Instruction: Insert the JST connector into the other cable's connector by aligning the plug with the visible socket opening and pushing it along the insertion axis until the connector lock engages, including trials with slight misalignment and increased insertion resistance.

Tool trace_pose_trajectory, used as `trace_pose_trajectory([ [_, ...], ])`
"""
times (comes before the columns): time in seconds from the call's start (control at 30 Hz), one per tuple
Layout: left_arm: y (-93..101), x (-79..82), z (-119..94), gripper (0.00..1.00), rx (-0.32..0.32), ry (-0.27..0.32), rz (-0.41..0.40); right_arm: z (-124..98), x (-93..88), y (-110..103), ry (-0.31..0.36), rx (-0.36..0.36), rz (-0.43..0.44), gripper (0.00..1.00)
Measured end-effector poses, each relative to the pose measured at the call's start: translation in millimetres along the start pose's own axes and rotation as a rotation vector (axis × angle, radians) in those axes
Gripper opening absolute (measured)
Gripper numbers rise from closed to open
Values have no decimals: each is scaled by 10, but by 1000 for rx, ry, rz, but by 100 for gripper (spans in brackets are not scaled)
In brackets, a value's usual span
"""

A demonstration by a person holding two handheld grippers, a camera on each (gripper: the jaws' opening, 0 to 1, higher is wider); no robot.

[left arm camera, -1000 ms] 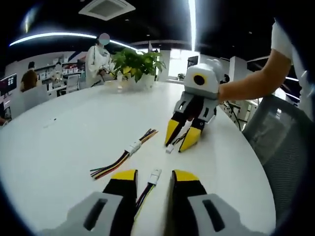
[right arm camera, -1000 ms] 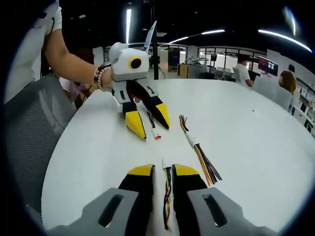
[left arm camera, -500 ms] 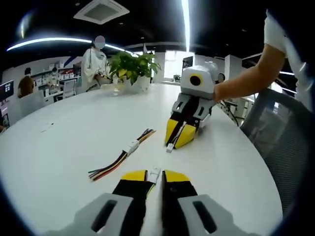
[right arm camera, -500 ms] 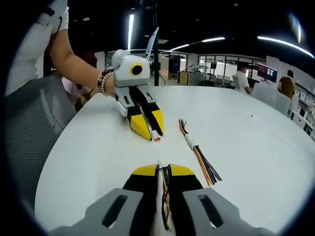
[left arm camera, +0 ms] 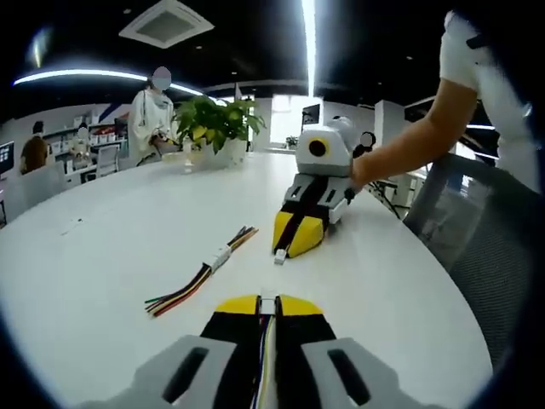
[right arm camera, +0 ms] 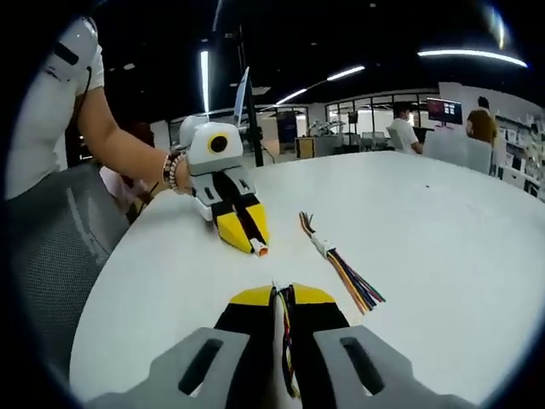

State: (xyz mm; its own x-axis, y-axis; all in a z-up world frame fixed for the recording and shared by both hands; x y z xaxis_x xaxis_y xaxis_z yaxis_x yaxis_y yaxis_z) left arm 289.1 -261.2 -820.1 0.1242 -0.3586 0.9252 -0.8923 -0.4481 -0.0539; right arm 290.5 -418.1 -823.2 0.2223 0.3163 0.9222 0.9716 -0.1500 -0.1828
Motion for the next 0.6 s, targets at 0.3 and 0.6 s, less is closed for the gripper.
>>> trace_pose_trajectory([
  [0.3, -17, 179, -123, 0, -2, -31, 73, 24, 137, -114, -45, 20, -20, 2],
  [0.6, 100, 400, -267, 0, -12, -38, 140, -32, 508, -299, -66, 6, -136, 2],
])
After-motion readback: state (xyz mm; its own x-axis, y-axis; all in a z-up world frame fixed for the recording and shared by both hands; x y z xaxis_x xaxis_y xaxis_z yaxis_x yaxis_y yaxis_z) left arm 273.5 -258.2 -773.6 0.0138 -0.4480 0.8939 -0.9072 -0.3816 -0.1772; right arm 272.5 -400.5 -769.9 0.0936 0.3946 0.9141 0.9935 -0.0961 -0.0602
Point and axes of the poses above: the point that each gripper's makers call its tool centre point, and the gripper's own axes: z roughly forward along the fingers, y roughly to its right, x roughly out of its top, the point moved 6 cm from there along -z, roughly backward along the fingers, and after that the axes turned 11 degrees about x, right-handed, at the moved point
